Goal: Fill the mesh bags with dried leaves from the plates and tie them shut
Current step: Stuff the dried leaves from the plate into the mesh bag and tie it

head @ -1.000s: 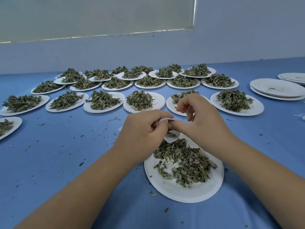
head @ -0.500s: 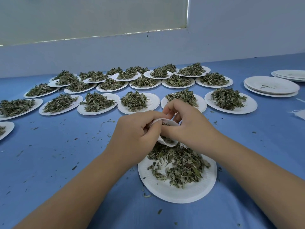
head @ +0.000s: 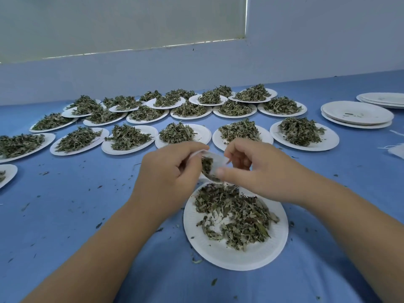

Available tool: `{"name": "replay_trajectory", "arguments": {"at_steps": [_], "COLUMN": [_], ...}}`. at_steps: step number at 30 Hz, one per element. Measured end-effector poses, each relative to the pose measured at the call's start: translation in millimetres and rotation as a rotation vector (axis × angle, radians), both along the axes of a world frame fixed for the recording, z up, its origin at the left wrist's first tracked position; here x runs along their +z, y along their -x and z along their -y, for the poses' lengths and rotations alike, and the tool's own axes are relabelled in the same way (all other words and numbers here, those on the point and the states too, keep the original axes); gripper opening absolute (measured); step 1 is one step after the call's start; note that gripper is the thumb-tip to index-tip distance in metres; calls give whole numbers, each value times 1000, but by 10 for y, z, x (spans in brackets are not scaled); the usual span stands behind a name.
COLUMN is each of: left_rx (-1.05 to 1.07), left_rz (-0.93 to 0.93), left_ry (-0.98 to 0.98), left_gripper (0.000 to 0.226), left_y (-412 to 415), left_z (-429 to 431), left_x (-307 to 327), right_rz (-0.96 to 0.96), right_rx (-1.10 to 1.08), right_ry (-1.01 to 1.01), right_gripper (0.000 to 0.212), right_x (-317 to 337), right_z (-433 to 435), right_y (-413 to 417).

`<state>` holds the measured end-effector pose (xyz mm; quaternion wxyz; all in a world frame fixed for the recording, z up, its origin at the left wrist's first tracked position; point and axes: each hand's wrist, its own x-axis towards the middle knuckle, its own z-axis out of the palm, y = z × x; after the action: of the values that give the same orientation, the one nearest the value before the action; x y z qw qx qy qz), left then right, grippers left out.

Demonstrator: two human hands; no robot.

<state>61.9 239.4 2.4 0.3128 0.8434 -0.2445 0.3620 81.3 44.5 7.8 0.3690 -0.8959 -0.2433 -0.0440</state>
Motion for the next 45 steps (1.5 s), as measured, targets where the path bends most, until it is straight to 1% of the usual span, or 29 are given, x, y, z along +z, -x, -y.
{"name": "replay_trajectory", "arguments": {"at_steps": [2, 3, 5, 7, 9, 16, 20, 28, 32, 38, 45], "left_rx": [51, 65, 82, 84, 74, 51, 49, 62, 68, 74, 64], "left_rz": [-22, -38, -63, -65, -64, -87, -93, -103, -118, -94, -137], "left_ry": [86, 131, 177, 163, 137, 106, 115, 121, 156, 108, 25], "left_gripper": [22, 22, 22, 21, 21, 24, 24, 25, 25, 24, 26], "left_y": [-23, -37, -59, -67, -67, -58, -59, -58, -66, -37, -3], "left_z": [-74, -104, -135, -127, -100, -80, -73, -43, -47, -22, 27], "left_x": [16, 15, 5, -4, -13, -20, -21, -41, -56, -42, -50], "right_rz": [34, 20, -111, -231, -295, -312, -295, -178, -183, -209, -66], "right_rx": [81, 113, 166, 221, 267, 312, 343, 247, 230, 273, 240], "right_ry": [209, 248, 272, 354, 427, 424, 466, 493, 437, 211, -106], "right_gripper": [37, 39, 43, 47, 52, 49, 47, 33, 26, 23, 20], "right_x": [78, 114, 172, 185, 169, 194, 164, 87, 106, 176, 168], "right_z": [120, 174, 247, 259, 240, 221, 190, 164, 180, 215, 160], "right_y": [40, 55, 83, 101, 112, 155, 185, 164, 156, 140, 119]}}
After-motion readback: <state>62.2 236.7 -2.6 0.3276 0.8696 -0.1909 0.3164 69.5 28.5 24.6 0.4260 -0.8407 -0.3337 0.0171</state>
